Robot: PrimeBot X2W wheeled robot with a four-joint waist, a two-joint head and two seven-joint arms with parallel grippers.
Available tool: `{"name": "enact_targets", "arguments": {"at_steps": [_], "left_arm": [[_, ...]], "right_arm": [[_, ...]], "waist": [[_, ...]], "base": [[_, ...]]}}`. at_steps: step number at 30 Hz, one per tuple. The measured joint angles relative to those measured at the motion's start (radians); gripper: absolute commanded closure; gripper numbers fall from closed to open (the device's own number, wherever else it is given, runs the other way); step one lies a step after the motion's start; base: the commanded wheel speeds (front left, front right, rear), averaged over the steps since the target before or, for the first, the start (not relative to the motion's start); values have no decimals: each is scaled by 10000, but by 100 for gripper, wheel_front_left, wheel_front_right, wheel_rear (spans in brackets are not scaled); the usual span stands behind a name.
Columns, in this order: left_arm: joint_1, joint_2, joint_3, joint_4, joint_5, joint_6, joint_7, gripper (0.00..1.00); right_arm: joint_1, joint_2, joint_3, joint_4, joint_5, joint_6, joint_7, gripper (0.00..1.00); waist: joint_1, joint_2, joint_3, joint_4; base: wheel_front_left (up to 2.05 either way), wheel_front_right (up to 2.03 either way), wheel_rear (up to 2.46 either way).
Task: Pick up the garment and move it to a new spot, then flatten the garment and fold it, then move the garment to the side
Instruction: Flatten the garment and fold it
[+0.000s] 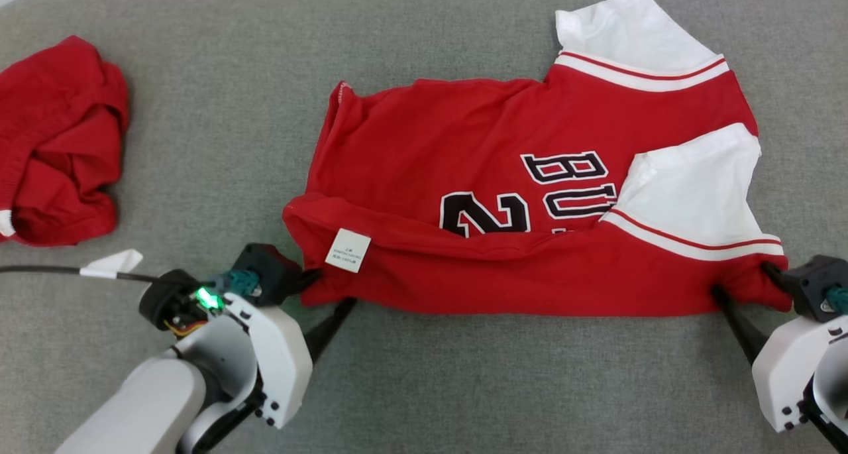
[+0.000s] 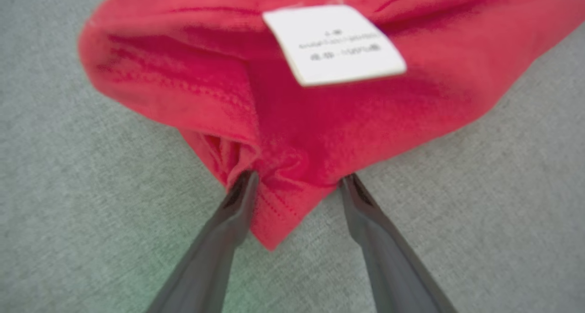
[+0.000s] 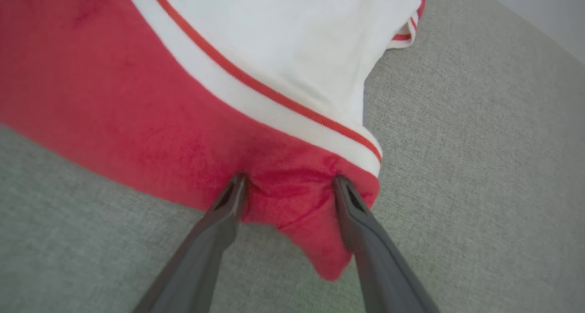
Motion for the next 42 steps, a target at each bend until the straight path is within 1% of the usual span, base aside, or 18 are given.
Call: {"name": "enact_targets", "arguments": {"at_steps": [1,5,7,11,13,15,21,23,25,26,27,28,29,30,34,37,39,42], "left_arm": [[-81,-8,-23,71,8,-19,0,100],[-265,-36,-48,399,42,-192,-13,100],[-255,-81,-13,481,-153,-224,-42,100],[56,-27,44,293,-533,-228,19,100],[412,151,54,-21,-706,-219,146,100],[837,359,59,-520,-842,-136,286,100],[2512,882,-54,-2243,-1507,360,815,100],[2969,1034,-73,-2543,-1636,548,886,100],[3227,1070,-77,-2614,-1733,677,886,100],[3327,1064,-81,-2612,-1758,761,886,100],[3423,1026,-59,-2602,-1841,857,880,100],[3496,976,-59,-2587,-1954,913,886,65],[3553,999,-88,-2579,-1950,922,895,4],[3595,1028,-77,-2573,-1950,934,894,0],[3751,1049,280,-2757,-2125,1193,704,0],[3870,1306,803,-3202,-2270,1476,497,0],[3882,1438,1229,-3553,-2452,1678,393,0],[3554,1498,1749,-3847,-2481,1914,157,0]], "right_arm": [[-107,-8,33,84,27,2,-36,100],[-374,69,40,456,293,17,-75,100],[-386,92,-38,537,556,21,-130,100],[-151,-77,-213,290,1116,19,35,100],[203,-313,-268,-36,1457,19,249,100],[652,-715,-282,-479,1776,19,522,100],[2494,-1929,-313,-1877,3043,17,1616,100],[3081,-2142,-364,-2174,3463,15,1952,100],[3419,-2249,-456,-2299,3628,15,2127,100],[3488,-2228,-564,-2295,3693,15,2128,74],[3548,-2161,-669,-2290,3735,15,2128,0],[3580,-2109,-708,-2278,3735,15,2134,0],[3614,-2098,-717,-2280,3726,15,2144,0],[3661,-2054,-786,-2280,3730,15,2153,0],[3967,-1941,-1235,-2612,4111,13,2230,0],[4100,-1735,-1967,-3202,4698,13,2215,0],[3862,-1532,-2495,-3459,4867,13,2128,0],[2964,-1289,-2894,-3486,4840,13,2127,0]], "waist": [[0,-1,25,7],[0,0,-15,33],[1,0,-118,42],[1,0,-492,47],[1,-1,-736,43],[1,0,-1008,38],[0,-1,-1768,17],[0,0,-1890,30],[0,-1,-1921,47],[0,0,-1930,49],[0,0,-1938,49],[0,0,-1946,50],[0,0,-1953,48],[0,-1,-1953,45],[0,0,-1939,48],[0,-1,-1857,42],[0,0,-1729,30],[0,0,-1462,68]], "base": [[0,0,0],[0,0,0],[0,0,0],[0,0,0],[0,0,0],[0,0,0],[0,0,0],[0,0,0],[0,0,0],[0,0,0],[0,0,0],[0,0,0],[0,0,0],[0,0,0],[0,0,0],[0,0,0],[0,0,0],[0,0,0]]}}
